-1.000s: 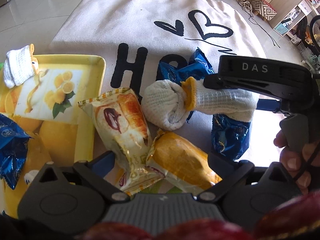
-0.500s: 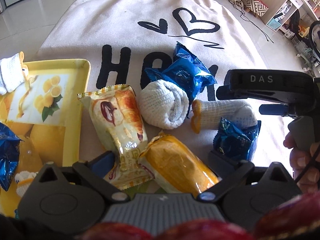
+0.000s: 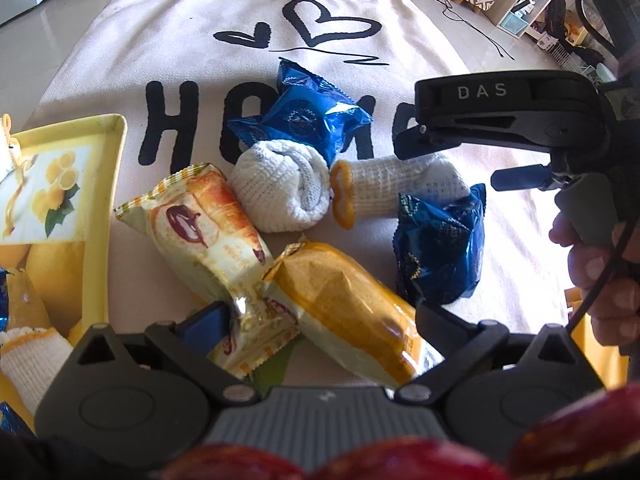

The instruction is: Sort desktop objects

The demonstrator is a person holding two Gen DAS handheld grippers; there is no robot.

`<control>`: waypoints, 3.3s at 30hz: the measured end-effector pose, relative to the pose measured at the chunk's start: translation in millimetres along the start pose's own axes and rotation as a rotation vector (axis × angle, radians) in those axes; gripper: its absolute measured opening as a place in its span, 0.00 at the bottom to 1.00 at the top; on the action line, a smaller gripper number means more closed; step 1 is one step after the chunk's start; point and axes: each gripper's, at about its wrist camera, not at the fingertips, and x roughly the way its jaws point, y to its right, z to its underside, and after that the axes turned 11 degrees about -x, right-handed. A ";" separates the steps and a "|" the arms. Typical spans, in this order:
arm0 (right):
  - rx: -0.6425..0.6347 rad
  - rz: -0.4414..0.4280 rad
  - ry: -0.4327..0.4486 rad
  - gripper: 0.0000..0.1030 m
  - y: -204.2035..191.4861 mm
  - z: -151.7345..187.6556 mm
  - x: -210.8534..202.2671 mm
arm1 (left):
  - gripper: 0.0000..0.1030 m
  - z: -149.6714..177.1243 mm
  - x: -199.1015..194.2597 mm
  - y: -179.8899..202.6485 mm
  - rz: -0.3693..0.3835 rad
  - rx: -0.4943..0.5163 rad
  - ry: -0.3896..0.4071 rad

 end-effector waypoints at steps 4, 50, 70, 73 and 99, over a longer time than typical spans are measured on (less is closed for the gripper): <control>-0.002 -0.001 0.001 0.98 3.0 4.2 -3.7 | 0.99 10.9 0.5 9.6 0.042 0.031 -0.036; 0.240 -0.146 -0.081 0.98 10.2 96.4 -37.2 | 0.99 17.5 -49.7 -61.5 -0.070 -0.288 0.082; 0.150 -0.217 -0.089 0.98 -5.9 96.8 -35.9 | 0.99 -10.3 -20.5 -62.4 -0.290 -0.326 0.142; 0.100 -0.251 -0.098 0.98 -16.9 98.7 -33.8 | 0.99 -11.4 -16.8 -62.3 -0.306 -0.329 0.133; 0.190 0.044 -0.022 0.98 39.8 83.9 -52.2 | 0.99 27.8 -18.8 -30.8 -0.264 -0.095 0.018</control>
